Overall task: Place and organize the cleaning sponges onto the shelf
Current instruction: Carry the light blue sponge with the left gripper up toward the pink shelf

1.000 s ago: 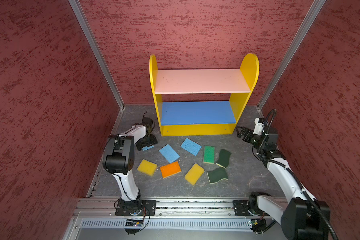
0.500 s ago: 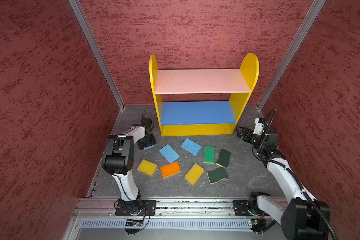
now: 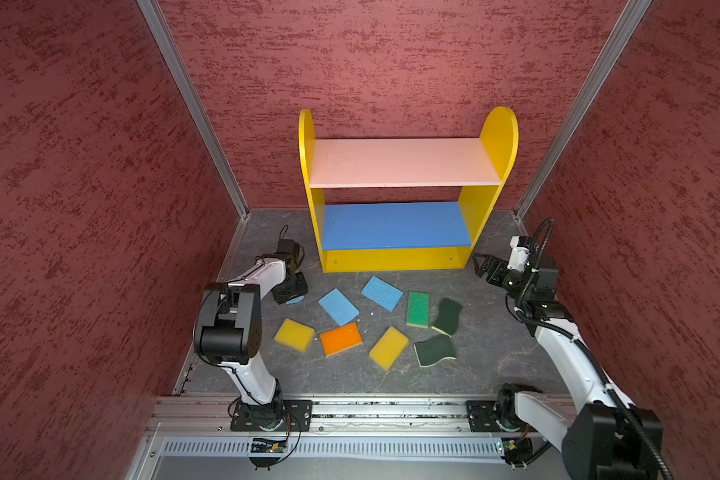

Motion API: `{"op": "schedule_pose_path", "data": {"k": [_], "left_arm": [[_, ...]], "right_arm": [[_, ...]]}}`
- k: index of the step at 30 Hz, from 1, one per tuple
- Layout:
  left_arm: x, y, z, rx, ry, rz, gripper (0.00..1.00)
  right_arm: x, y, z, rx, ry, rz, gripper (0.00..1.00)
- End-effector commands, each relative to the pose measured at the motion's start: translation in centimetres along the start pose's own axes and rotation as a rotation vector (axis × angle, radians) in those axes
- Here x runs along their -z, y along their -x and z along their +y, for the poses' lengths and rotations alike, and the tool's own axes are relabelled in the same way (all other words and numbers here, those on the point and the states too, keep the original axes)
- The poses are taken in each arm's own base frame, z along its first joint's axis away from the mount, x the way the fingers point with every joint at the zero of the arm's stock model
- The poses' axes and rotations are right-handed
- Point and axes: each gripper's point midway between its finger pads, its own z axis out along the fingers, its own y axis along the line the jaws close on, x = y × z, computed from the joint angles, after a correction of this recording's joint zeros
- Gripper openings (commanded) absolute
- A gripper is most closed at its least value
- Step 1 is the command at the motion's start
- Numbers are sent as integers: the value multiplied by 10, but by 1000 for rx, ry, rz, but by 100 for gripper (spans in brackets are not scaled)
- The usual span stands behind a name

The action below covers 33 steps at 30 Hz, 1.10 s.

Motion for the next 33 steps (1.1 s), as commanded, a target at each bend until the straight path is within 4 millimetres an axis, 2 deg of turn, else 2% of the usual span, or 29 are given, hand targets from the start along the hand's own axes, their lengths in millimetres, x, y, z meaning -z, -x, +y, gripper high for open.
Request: {"op": "schedule_pose_path", "data": {"k": [1,11,15,19,27,33], "left_arm": [[23,-2,5,-5,-10,-24,54],[85,-7,7,-33,-33,-118,54],[104,-10,4,-38,-76,-139,54],[113,-16,-1,-57,-98,-144,54],[106,-36,-20,-129,-123,-118,54],[128,-39,-34,-177,-138,-151,54]], "right_arm": [[6,11,8,28,15,-32,98],[12,14,14,29,32,-41,97],[15,16,16,27,39,-49,98],[17,14,17,25,44,-48,98],[22,15,19,24,47,-51,98],[23,17,21,27,48,-54,98]]}}
